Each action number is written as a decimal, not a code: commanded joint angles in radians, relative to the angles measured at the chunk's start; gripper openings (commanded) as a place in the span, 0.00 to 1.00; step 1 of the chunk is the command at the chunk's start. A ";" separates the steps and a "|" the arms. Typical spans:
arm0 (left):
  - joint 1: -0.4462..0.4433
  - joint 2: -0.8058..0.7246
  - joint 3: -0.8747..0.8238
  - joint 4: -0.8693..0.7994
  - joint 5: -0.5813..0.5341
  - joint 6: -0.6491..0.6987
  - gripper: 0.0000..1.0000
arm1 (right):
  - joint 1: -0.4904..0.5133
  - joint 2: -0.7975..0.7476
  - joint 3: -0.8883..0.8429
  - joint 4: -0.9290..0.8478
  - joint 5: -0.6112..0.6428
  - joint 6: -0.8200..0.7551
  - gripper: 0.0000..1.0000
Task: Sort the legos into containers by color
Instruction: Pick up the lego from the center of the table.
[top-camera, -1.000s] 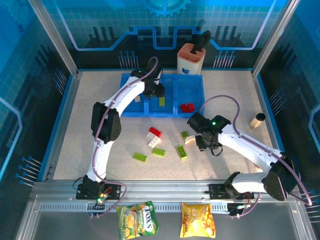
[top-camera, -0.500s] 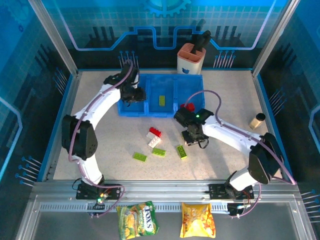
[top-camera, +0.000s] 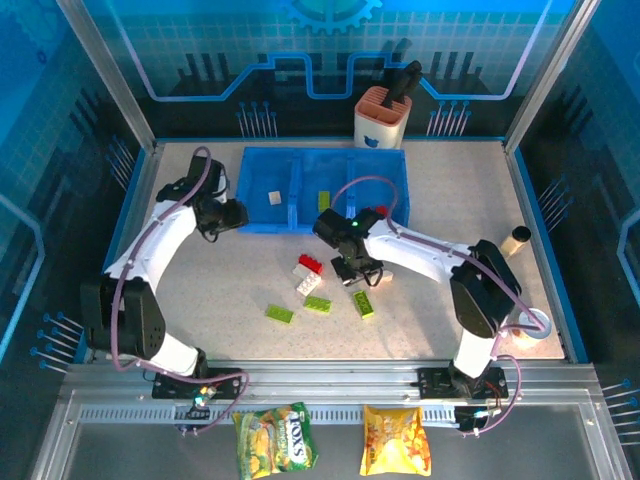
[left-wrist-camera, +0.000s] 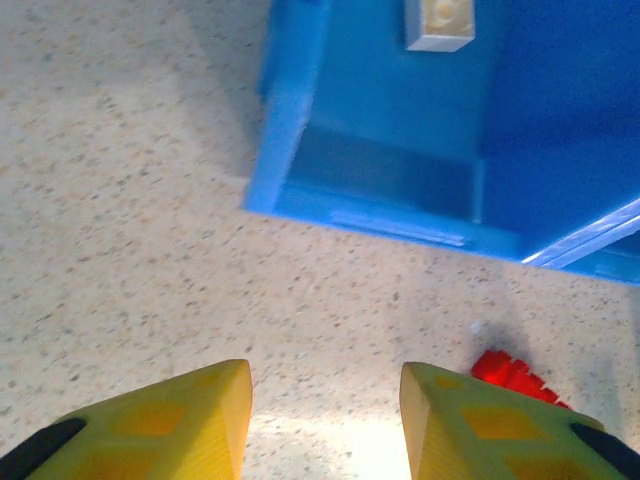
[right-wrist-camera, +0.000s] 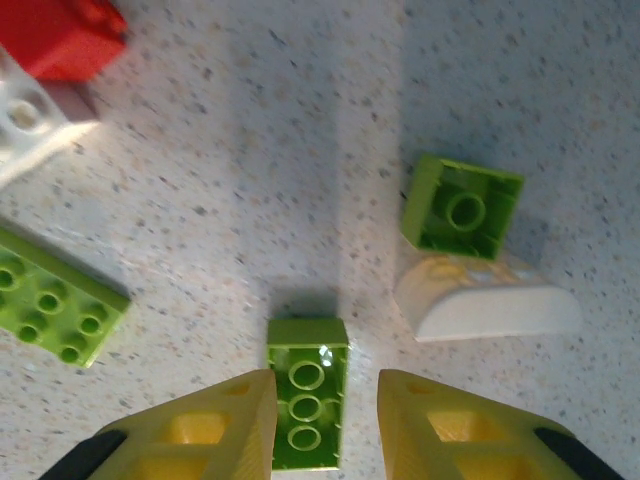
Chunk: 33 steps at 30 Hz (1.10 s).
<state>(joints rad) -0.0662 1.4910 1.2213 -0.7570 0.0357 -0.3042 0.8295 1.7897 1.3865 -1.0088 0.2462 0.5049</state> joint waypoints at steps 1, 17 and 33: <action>0.046 -0.064 -0.041 -0.012 0.049 0.040 0.44 | 0.023 0.057 0.077 -0.015 -0.021 -0.029 0.33; 0.134 -0.102 -0.148 0.084 0.151 0.094 0.44 | 0.047 0.232 0.282 -0.042 -0.043 -0.078 0.33; 0.146 -0.121 -0.160 0.096 0.151 0.091 0.44 | 0.064 0.395 0.477 -0.069 -0.070 -0.153 0.42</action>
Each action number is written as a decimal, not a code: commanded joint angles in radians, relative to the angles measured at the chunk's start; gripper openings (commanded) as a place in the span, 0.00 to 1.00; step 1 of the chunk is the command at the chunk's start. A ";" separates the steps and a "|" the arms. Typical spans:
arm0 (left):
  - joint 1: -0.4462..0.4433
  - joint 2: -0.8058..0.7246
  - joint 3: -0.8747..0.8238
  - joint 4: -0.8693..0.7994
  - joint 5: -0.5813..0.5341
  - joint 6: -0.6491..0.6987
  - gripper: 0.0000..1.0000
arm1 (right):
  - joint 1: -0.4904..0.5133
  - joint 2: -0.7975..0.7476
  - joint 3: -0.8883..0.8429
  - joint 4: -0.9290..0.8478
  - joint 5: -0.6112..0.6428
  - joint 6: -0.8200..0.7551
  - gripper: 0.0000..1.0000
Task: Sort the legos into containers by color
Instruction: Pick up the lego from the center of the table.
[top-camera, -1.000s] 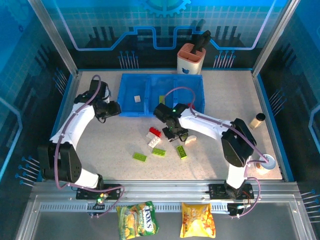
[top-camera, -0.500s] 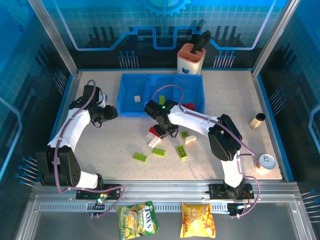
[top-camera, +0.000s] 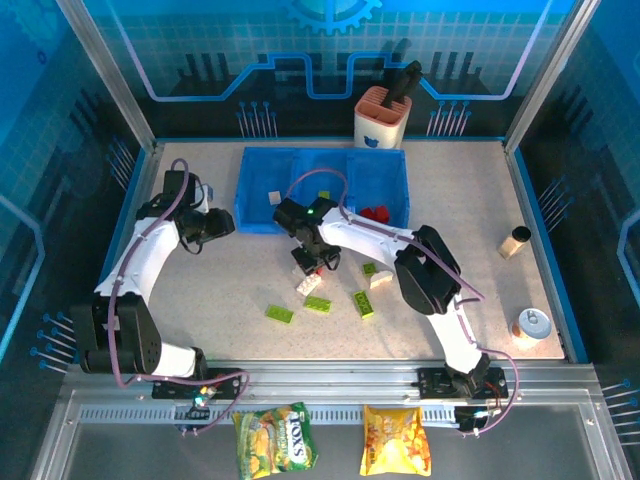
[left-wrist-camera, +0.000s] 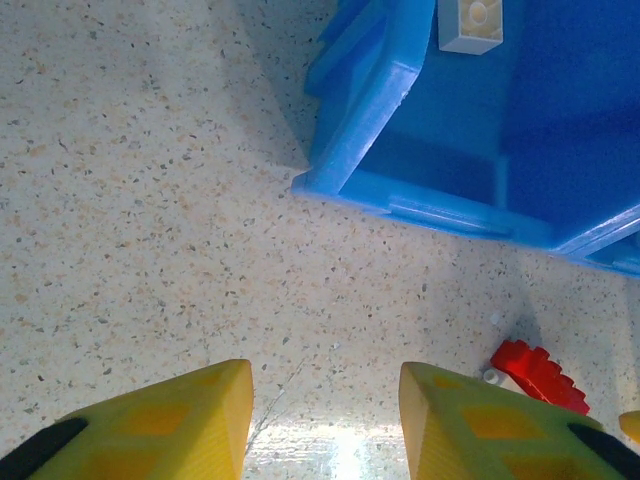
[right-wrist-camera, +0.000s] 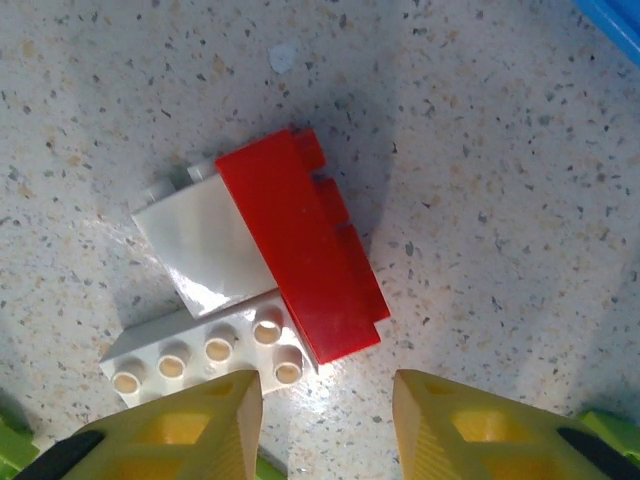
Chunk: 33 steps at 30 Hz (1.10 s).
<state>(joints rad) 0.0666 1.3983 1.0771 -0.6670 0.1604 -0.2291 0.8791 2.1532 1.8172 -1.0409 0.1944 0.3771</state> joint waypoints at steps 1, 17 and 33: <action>0.015 -0.031 -0.016 0.005 0.027 0.015 0.44 | 0.015 0.042 0.059 -0.042 -0.016 -0.029 0.43; 0.023 -0.020 -0.019 0.003 0.051 0.014 0.43 | 0.011 0.147 0.143 -0.053 -0.005 -0.055 0.39; 0.024 -0.011 -0.016 0.000 0.056 0.014 0.42 | 0.003 0.167 0.153 -0.047 -0.010 -0.058 0.30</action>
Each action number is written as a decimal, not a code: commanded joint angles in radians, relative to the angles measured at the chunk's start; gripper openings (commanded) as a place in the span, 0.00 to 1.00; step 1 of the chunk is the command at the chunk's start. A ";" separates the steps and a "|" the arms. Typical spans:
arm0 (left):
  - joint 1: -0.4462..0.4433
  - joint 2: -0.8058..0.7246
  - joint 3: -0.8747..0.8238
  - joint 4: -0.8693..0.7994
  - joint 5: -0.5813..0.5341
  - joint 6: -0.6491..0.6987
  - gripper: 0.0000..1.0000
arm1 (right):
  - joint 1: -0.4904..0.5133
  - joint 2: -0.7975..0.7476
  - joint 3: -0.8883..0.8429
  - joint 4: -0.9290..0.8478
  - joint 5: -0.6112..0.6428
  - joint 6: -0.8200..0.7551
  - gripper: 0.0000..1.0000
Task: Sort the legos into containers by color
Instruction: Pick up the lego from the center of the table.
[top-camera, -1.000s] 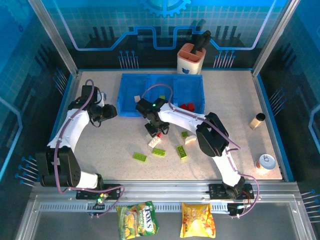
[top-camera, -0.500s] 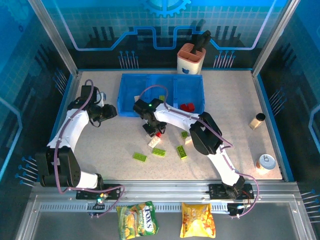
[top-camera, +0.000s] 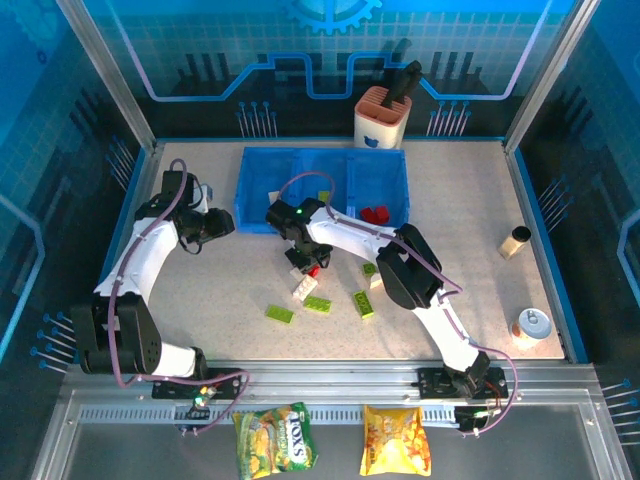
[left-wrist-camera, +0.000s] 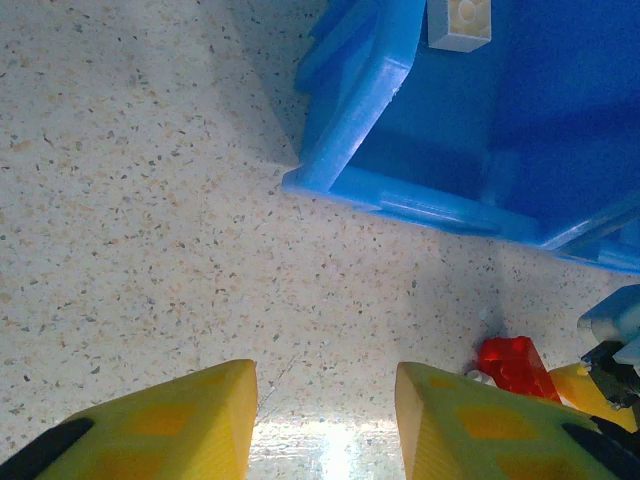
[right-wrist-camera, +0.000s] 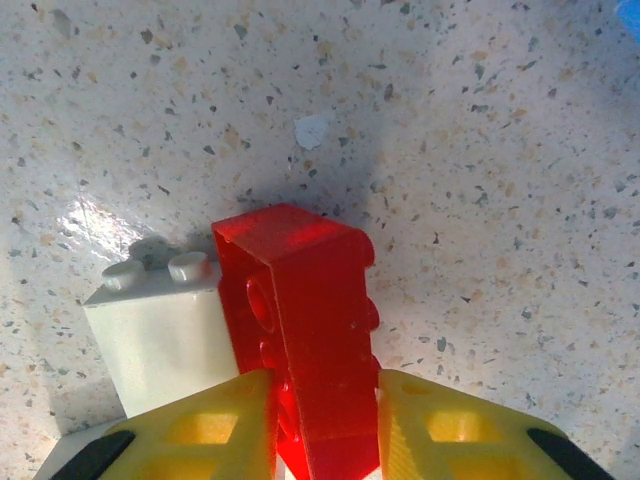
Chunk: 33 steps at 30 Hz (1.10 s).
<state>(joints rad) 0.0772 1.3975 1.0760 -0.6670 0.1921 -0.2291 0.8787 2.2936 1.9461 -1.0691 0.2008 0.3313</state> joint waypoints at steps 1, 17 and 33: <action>0.013 -0.009 -0.014 0.001 0.026 0.014 0.42 | 0.004 0.026 0.025 -0.019 -0.015 -0.011 0.29; 0.015 -0.006 -0.013 0.000 0.023 0.015 0.42 | -0.013 -0.055 -0.008 -0.029 0.025 -0.006 0.25; 0.016 -0.003 -0.011 0.000 0.021 0.017 0.42 | -0.132 -0.305 -0.282 0.001 0.099 -0.003 0.25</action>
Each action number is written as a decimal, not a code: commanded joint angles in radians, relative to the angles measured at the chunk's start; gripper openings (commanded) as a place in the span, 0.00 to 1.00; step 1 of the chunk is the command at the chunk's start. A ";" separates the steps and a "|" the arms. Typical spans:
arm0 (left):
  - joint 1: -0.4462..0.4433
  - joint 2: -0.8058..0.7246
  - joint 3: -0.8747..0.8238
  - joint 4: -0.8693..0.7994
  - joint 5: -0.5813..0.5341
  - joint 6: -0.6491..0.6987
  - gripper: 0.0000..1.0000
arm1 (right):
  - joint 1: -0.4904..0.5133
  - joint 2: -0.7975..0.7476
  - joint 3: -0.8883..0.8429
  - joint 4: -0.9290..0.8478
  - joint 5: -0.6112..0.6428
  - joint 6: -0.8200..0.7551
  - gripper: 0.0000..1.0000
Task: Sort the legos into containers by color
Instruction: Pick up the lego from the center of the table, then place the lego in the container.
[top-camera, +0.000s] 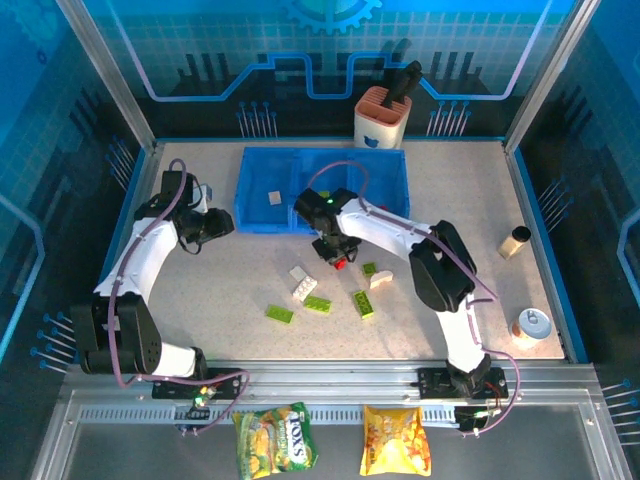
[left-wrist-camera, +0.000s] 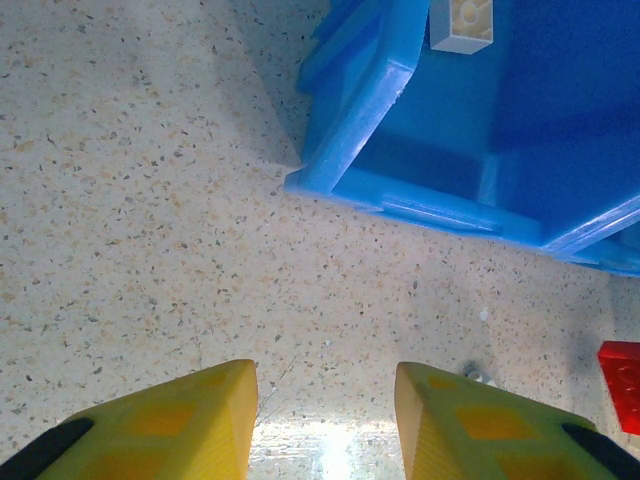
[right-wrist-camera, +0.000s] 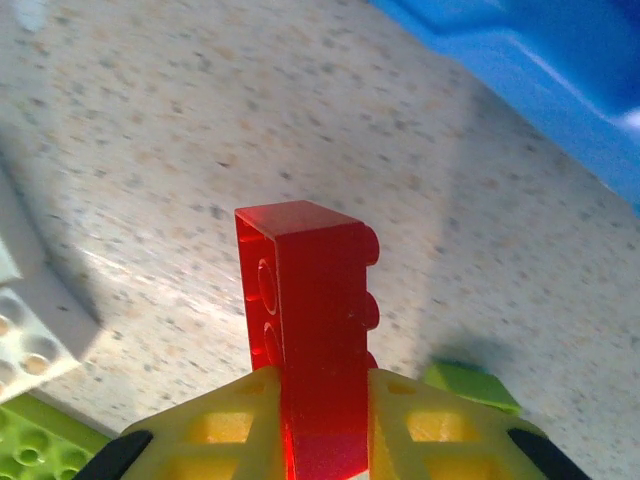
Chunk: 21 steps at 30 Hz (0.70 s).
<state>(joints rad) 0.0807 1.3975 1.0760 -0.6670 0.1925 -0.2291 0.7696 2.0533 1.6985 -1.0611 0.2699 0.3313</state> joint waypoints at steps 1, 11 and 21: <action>0.013 -0.003 -0.011 0.000 0.020 0.017 0.42 | -0.032 -0.083 -0.050 -0.007 0.034 -0.003 0.25; 0.013 -0.009 -0.014 -0.002 0.023 0.019 0.42 | -0.170 -0.205 -0.094 -0.026 0.067 -0.048 0.25; 0.013 -0.011 -0.014 -0.004 0.023 0.020 0.42 | -0.305 -0.118 0.045 -0.009 0.027 -0.110 0.25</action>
<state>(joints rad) 0.0818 1.3975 1.0760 -0.6674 0.1928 -0.2291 0.4892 1.8889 1.6791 -1.0698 0.3111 0.2546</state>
